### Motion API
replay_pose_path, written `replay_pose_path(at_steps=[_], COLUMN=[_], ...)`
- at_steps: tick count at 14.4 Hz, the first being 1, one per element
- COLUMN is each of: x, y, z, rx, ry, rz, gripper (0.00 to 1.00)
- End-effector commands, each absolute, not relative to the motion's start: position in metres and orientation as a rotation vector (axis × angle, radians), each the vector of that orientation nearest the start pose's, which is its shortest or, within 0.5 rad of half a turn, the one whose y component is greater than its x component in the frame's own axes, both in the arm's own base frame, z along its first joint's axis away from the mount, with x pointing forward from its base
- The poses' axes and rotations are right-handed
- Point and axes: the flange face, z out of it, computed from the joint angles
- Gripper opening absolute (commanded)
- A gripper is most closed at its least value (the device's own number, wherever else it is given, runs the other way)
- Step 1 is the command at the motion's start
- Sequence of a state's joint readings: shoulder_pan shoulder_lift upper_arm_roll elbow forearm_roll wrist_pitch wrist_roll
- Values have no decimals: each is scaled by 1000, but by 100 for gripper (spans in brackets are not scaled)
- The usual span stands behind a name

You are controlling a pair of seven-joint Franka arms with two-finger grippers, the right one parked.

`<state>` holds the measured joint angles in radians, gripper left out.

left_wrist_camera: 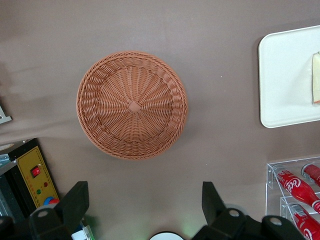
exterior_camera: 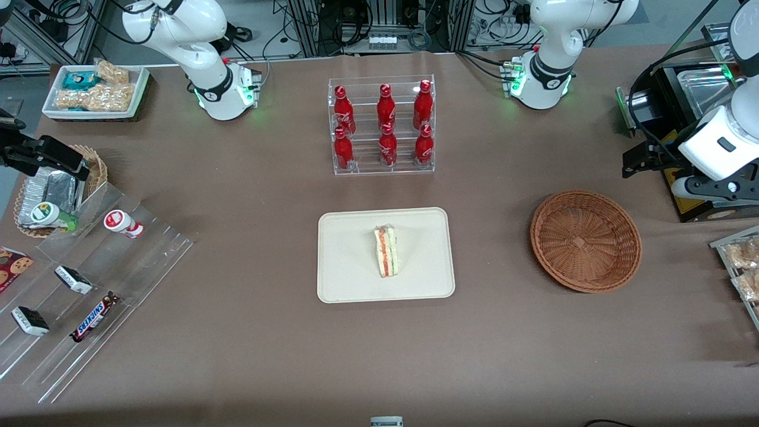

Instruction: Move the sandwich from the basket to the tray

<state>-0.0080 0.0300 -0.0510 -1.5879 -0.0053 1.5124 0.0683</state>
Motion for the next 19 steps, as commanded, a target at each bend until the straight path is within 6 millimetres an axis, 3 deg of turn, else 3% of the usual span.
replay_pose_path(at_steps=[1,19], x=[557,559], y=[-35,-39], z=[602,607], rx=[-3133,-3135], ry=[217,224], rz=[125,77], gripper=[100,100])
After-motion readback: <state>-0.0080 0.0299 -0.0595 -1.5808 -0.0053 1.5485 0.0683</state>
